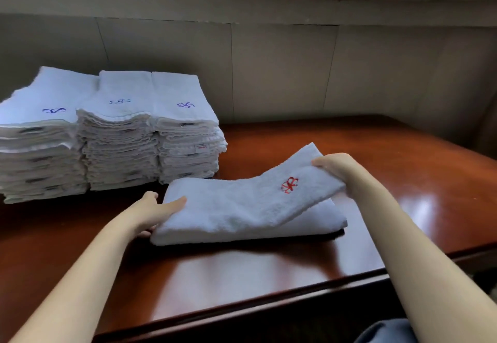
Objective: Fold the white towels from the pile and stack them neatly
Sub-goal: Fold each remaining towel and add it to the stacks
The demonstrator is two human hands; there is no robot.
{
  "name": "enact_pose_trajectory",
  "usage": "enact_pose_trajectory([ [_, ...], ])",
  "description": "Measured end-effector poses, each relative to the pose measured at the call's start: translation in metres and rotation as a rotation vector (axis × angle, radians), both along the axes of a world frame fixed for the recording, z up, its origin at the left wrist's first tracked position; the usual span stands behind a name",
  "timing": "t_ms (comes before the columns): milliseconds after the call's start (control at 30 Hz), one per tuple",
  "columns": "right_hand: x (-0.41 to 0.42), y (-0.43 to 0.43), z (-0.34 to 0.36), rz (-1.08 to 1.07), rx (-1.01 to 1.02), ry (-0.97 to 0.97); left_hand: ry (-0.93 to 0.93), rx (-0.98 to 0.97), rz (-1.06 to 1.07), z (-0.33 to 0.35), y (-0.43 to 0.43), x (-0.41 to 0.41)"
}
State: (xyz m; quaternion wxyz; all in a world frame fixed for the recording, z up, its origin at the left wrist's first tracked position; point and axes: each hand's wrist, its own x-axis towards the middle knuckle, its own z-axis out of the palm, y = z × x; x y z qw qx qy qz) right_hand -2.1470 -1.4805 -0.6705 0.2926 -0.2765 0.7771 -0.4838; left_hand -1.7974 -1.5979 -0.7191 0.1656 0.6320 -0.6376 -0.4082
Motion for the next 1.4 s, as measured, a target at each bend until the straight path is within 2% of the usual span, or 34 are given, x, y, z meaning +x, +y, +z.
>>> enact_pose_trajectory([
  [67, -0.006, 0.009, -0.012, 0.022, 0.252, 0.177, -0.095, -0.070, -0.033, -0.002, 0.000, -0.005],
  [133, -0.008, 0.016, -0.028, 0.078, 0.394, 0.282, -0.184, -0.114, -0.077, -0.004, 0.000, -0.006],
  [367, -0.014, 0.026, -0.043, 0.157, 0.235, 0.282, -0.036, 0.000, -0.097, -0.003, -0.002, -0.006],
  [533, -0.010, 0.021, -0.045, 0.134, 0.168, 0.552, 0.032, 0.043, -0.087, 0.000, -0.001, -0.005],
  [667, -0.010, 0.014, -0.051, 0.156, 0.247, 0.625, 0.031, 0.038, -0.104, 0.000, -0.001, -0.005],
  [833, -0.012, 0.010, -0.055, 0.177, 0.260, 0.537, 0.000, 0.022, -0.104, -0.003, -0.002, -0.004],
  [900, -0.010, 0.009, -0.054, 0.172, 0.313, 0.560, -0.008, 0.015, -0.097, -0.005, -0.002, -0.005],
  [967, -0.004, 0.009, -0.052, 0.143, 0.422, 0.672, -0.020, 0.017, -0.091, -0.005, -0.003, -0.004],
  [1033, 0.003, 0.009, -0.051, 0.121, 0.442, 0.911, -0.048, 0.012, -0.100, -0.004, -0.003, -0.005],
  [1100, 0.010, 0.006, -0.053, 0.197, 0.286, 1.202, -0.124, -0.050, -0.106, 0.001, -0.003, -0.005],
  [1133, 0.014, 0.003, -0.056, 0.285, 0.199, 1.270, -0.186, -0.119, -0.082, 0.004, -0.004, -0.005],
  [1200, 0.025, -0.004, -0.062, 0.506, 0.163, 1.251, -0.332, -0.288, 0.036, 0.012, -0.003, -0.003],
  [1267, 0.029, -0.006, -0.066, 0.637, 0.259, 1.182, -0.377, -0.483, 0.141, 0.019, 0.001, -0.003],
  [1333, 0.029, -0.006, -0.064, 0.632, 0.309, 1.173, -0.294, -0.657, 0.091, 0.023, 0.009, -0.011],
  [1400, 0.034, -0.010, -0.061, 0.604, 0.315, 1.211, -0.273, -0.761, -0.074, 0.020, 0.022, -0.027],
])
